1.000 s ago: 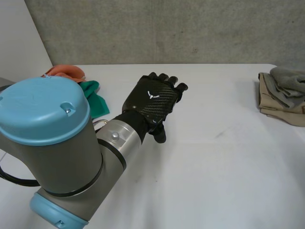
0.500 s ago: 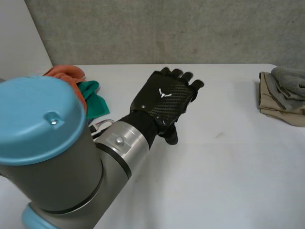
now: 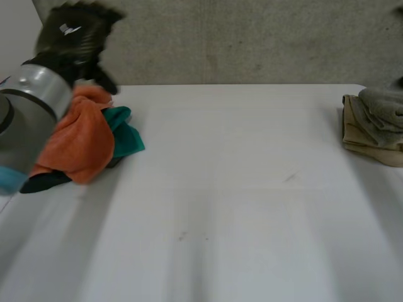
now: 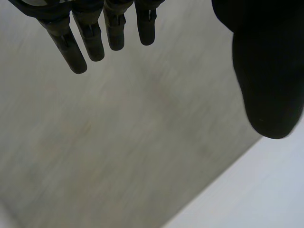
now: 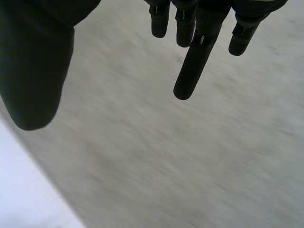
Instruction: Fold the laundry.
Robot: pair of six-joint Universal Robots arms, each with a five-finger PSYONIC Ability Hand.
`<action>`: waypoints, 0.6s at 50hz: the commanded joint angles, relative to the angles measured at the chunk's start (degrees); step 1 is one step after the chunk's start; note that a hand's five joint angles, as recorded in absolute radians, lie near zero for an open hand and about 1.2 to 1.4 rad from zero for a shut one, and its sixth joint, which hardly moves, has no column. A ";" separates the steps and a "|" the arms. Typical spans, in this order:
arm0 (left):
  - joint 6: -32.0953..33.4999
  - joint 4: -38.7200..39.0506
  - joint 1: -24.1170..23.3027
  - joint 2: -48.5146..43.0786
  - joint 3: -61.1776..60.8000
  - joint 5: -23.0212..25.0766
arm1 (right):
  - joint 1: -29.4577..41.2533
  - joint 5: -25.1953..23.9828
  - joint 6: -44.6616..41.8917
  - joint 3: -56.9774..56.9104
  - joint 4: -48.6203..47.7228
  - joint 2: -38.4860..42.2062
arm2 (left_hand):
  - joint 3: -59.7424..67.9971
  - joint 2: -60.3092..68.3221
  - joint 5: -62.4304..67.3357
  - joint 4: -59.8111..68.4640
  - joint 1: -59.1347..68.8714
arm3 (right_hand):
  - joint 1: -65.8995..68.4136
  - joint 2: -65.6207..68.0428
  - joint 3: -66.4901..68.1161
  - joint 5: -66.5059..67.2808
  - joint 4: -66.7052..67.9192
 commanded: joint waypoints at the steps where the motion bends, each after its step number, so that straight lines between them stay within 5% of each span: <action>1: 11.44 3.30 11.73 -18.43 5.77 2.37 | 9.31 -4.41 -1.56 12.86 0.21 -2.00 | -1.98 -1.73 -2.71 -1.47 -0.88 | -3.38 -2.48 -36.04 -2.94 -2.27; 6: 23.85 4.54 15.96 -30.50 11.32 7.73 | 10.46 -4.33 -5.16 16.12 3.37 -1.21 | -0.63 -0.38 -1.36 -0.12 0.47 | -3.38 -2.48 -36.04 -2.94 -2.27; 10: 27.74 4.46 17.81 -36.57 15.10 10.02 | 9.84 -4.24 -9.02 17.35 6.01 -0.69 | 5.23 5.48 4.50 5.74 6.33 | -3.38 -2.48 -36.04 -2.94 -2.27; 13: 26.60 4.46 17.46 -37.64 16.25 9.94 | 9.75 -4.15 -10.70 17.79 6.72 -0.60 | 39.79 40.04 39.06 40.30 40.89 | -3.38 -2.48 -36.04 -2.94 -2.27; 14: 25.64 4.72 17.11 -37.38 15.90 9.76 | 9.75 -4.06 -10.88 17.96 6.81 -0.60 | 67.70 67.95 66.97 68.21 68.80 | -3.38 -2.48 -36.04 -2.94 -2.27; 17: 22.65 5.07 15.62 -35.01 15.19 9.68 | 9.75 -4.06 -10.97 17.97 6.81 -0.60 | 67.98 68.23 67.25 68.49 69.08 | -3.38 -2.48 -36.04 -2.94 -2.27; 24: 4.38 6.39 8.59 -16.74 9.84 6.52 | 9.67 -3.28 -10.71 17.62 7.16 -1.91 | 67.98 68.23 67.25 68.49 69.08 | -3.38 -2.48 -36.04 -2.94 -2.27; 30: -9.24 5.86 -3.25 -1.62 5.36 3.87 | 9.67 0.59 -10.18 16.39 10.49 -4.64 | 67.98 68.23 67.25 68.49 69.08 | -3.38 -2.48 -36.04 -2.94 -2.27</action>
